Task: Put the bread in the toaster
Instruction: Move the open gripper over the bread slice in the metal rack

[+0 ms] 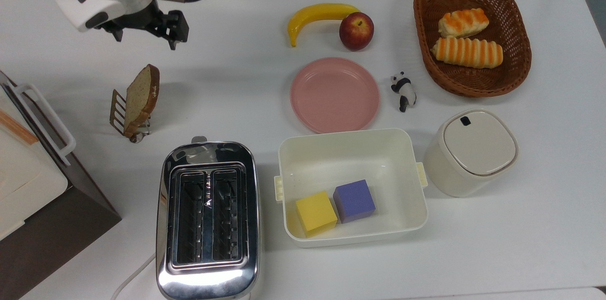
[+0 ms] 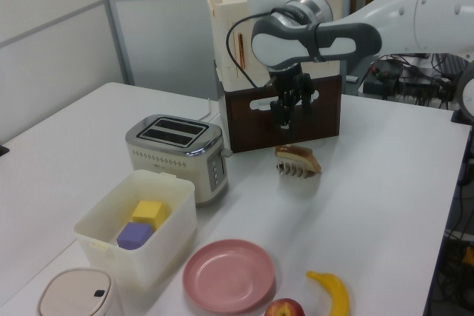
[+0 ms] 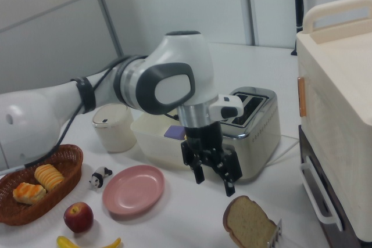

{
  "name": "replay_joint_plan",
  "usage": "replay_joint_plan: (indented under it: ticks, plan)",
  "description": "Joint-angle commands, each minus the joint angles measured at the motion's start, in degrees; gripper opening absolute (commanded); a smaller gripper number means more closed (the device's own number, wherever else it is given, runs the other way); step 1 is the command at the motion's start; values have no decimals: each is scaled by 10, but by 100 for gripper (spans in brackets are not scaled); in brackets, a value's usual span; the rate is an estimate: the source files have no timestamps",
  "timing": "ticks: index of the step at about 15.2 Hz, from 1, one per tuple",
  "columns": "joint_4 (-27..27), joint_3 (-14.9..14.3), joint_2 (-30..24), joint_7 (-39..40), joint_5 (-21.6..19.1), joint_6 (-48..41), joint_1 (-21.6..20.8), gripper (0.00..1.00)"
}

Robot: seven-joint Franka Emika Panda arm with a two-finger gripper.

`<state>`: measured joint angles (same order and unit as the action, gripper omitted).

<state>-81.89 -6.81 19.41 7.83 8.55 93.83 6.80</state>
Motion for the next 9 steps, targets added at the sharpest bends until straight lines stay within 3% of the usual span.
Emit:
replay_joint_plan:
  ticks: [1,9]
  plan:
    - [-10,-2,19,6,11,45,-1,100]
    - [-9,-1,51,8,12,79,4,97]
